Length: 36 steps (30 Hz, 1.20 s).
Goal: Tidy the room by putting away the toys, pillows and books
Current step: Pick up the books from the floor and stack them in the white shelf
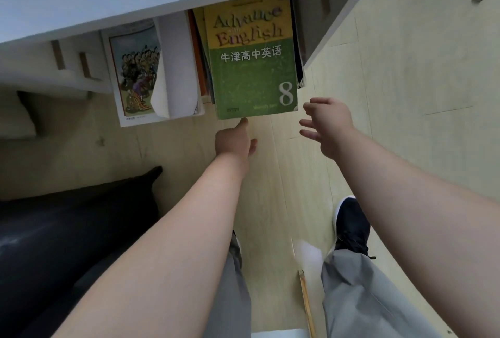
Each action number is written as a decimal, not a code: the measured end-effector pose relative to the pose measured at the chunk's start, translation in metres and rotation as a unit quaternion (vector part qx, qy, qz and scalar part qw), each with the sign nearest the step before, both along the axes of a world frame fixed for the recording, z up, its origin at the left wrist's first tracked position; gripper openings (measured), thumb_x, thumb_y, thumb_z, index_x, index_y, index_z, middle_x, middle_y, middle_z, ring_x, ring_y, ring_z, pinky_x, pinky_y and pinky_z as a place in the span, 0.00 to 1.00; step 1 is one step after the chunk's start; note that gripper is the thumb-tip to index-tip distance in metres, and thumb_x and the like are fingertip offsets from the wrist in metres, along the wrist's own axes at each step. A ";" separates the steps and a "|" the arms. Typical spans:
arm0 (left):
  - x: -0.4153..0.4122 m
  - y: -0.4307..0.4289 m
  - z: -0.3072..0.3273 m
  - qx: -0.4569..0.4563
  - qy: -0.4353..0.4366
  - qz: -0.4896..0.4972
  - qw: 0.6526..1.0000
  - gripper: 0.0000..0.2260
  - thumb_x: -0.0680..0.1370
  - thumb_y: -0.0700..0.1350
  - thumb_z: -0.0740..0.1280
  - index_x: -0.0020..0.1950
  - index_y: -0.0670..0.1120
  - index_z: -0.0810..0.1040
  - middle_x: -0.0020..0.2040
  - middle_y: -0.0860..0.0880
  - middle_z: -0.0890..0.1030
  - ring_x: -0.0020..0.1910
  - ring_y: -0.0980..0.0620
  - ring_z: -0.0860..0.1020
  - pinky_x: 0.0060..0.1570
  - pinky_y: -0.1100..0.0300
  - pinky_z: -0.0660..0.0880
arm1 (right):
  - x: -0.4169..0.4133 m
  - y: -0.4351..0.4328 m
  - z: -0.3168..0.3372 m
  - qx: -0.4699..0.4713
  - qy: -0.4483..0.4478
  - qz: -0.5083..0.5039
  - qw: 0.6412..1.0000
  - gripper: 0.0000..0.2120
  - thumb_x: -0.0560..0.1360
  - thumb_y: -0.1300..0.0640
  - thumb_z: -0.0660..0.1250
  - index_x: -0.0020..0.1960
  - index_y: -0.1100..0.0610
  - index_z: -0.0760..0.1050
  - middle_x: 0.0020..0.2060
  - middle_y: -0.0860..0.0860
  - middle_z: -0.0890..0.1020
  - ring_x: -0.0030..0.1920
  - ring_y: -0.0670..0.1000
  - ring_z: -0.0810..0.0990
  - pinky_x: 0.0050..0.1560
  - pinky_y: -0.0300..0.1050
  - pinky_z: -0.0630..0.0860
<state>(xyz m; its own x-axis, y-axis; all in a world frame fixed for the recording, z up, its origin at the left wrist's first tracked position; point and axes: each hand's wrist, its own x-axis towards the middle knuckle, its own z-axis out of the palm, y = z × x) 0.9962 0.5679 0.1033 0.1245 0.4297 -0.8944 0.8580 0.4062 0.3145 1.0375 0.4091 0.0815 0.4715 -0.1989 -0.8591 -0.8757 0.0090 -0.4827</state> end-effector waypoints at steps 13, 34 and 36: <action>-0.021 -0.009 0.029 -0.073 -0.018 0.010 0.997 0.06 0.83 0.44 0.63 0.46 0.47 0.73 0.46 0.46 0.74 0.38 0.47 0.78 0.35 0.56 0.75 | 0.040 -0.012 -0.036 -0.051 -0.085 -0.019 0.995 0.24 0.75 0.42 0.69 0.65 0.53 0.71 0.59 0.51 0.77 0.59 0.55 0.79 0.57 0.56 0.81; -0.075 -0.012 0.015 -0.080 -0.168 -0.013 0.982 0.11 0.80 0.45 0.62 0.62 0.46 0.76 0.50 0.46 0.74 0.37 0.47 0.75 0.30 0.59 0.73 | -0.048 -0.008 0.058 -0.070 -0.150 0.145 0.976 0.28 0.76 0.42 0.72 0.68 0.59 0.74 0.57 0.57 0.77 0.57 0.59 0.78 0.58 0.57 0.78; -0.084 -0.007 0.007 -0.099 -0.170 0.032 0.980 0.13 0.79 0.47 0.66 0.63 0.46 0.77 0.48 0.47 0.75 0.40 0.47 0.74 0.32 0.60 0.73 | -0.049 -0.006 0.063 -0.070 -0.152 0.156 0.973 0.29 0.76 0.43 0.72 0.69 0.59 0.73 0.57 0.58 0.77 0.57 0.59 0.77 0.56 0.55 0.78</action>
<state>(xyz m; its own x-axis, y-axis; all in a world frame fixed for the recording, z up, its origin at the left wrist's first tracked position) 0.9127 0.5608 0.1099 0.4077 0.2682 -0.8729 0.6883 0.5379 0.4867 0.9880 0.4035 0.1442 0.7560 -0.1111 -0.6451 -0.6419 -0.3190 -0.6973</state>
